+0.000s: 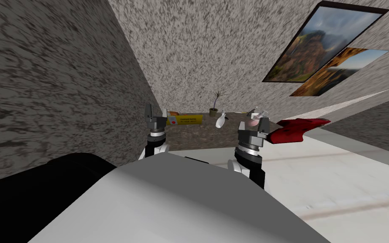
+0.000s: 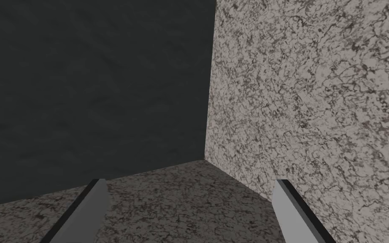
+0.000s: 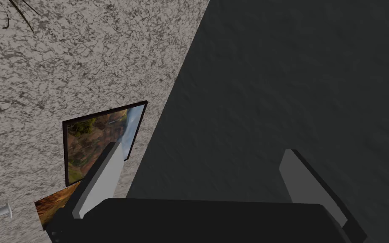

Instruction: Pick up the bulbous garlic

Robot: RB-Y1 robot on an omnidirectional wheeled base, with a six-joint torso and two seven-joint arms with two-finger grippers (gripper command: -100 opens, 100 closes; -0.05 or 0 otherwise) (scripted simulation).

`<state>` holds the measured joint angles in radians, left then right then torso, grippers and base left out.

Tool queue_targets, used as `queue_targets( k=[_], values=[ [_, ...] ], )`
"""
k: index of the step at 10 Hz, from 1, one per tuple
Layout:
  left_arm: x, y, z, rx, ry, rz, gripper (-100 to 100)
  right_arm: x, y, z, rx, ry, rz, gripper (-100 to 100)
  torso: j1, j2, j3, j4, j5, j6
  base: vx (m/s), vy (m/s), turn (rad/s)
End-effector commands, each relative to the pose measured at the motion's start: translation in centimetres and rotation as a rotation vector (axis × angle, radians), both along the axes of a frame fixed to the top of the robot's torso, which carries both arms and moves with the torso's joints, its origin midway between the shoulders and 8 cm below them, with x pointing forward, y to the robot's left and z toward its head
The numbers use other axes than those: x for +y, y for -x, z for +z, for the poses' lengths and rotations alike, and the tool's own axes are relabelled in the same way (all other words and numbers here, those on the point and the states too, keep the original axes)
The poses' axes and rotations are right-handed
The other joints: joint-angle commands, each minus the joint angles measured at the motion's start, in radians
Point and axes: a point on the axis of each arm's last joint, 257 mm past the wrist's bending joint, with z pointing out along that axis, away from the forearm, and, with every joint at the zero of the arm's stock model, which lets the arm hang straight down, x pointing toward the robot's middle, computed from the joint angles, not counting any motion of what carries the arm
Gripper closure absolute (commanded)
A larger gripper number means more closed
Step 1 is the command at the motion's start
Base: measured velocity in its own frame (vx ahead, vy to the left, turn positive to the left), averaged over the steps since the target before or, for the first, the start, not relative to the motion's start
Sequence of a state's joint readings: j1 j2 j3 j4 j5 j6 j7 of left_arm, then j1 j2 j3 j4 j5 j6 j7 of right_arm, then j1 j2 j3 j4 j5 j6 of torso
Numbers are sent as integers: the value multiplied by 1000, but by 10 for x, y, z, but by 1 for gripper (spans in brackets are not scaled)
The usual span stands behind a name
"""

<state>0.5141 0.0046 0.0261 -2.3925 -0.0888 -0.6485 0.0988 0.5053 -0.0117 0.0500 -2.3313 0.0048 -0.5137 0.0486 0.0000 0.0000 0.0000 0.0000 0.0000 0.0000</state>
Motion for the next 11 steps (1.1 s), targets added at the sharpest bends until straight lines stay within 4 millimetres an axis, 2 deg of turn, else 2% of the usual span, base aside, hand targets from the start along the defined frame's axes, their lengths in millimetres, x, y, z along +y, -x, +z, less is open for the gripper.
queue_targets(
  k=[1, 11],
  values=[
    [0, 0, 0, 0, 0, 0, 0, -3, -5, -7, 32, -3, 34, -100, 0, 0, 0, 0, 0, 0, -12, 20, 27],
    [0, 0, 0, 0, 0, 0, 0, -41, -33, -46, 201, -166, 161, -100, 3, 1, 0, 0, 1, 0, -15, 36, 24]
  ],
)
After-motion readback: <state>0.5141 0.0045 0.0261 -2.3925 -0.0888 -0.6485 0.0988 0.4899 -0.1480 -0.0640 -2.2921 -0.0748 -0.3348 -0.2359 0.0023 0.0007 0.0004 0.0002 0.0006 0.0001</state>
